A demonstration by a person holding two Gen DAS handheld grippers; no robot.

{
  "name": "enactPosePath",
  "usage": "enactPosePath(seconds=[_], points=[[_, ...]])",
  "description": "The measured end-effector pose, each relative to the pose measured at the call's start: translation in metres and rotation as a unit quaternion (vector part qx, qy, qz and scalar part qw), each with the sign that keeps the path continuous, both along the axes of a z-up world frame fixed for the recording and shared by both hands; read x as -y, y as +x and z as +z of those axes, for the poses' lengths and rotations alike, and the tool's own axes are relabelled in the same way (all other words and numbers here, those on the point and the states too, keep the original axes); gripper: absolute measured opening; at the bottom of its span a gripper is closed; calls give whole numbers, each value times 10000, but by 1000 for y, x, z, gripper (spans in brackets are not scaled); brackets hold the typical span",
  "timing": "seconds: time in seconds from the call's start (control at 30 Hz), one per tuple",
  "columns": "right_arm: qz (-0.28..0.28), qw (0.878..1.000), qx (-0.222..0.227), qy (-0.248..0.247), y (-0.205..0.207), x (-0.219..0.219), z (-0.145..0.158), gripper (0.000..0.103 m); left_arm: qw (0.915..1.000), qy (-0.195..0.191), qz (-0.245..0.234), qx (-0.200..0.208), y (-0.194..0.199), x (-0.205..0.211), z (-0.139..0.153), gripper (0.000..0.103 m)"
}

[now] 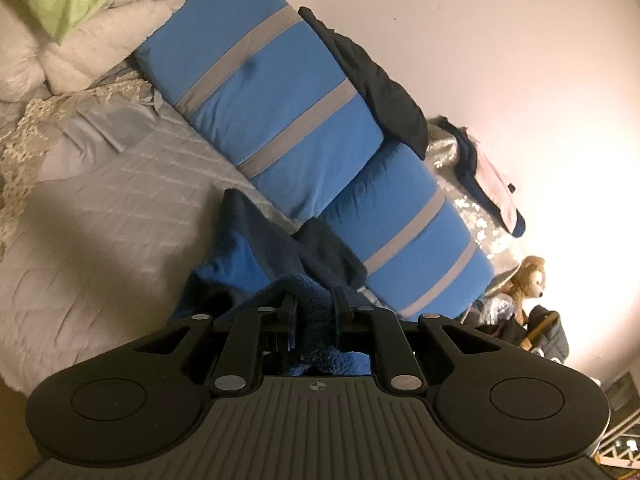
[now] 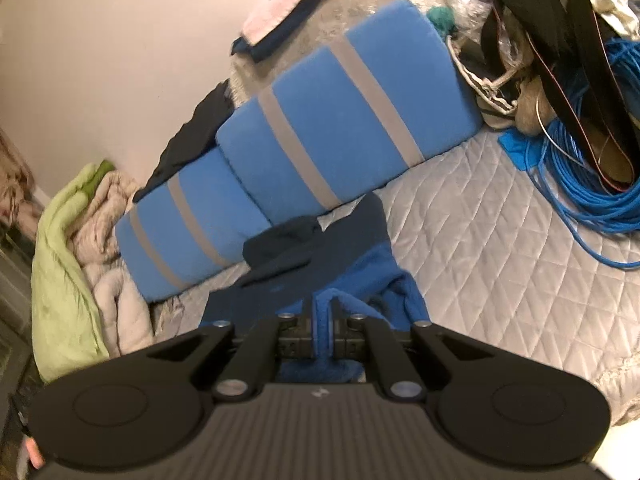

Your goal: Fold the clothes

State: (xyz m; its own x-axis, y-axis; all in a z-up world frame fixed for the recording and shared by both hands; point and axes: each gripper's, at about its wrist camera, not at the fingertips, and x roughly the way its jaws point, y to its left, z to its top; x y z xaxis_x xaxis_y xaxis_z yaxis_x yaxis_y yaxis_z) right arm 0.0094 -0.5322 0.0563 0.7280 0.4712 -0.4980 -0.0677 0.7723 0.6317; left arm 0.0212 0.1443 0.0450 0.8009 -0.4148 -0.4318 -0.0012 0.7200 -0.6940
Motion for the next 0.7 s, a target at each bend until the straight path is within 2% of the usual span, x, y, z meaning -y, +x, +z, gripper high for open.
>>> enactPosePath(seconds=[0.17, 0.7], points=[[-118, 9998, -19, 180, 26, 8, -8, 5, 9999, 77, -30, 92, 24, 3, 1, 16], [-127, 9990, 405, -130, 98, -14, -4, 5, 9993, 336, -11, 188, 95, 9, 10, 16]])
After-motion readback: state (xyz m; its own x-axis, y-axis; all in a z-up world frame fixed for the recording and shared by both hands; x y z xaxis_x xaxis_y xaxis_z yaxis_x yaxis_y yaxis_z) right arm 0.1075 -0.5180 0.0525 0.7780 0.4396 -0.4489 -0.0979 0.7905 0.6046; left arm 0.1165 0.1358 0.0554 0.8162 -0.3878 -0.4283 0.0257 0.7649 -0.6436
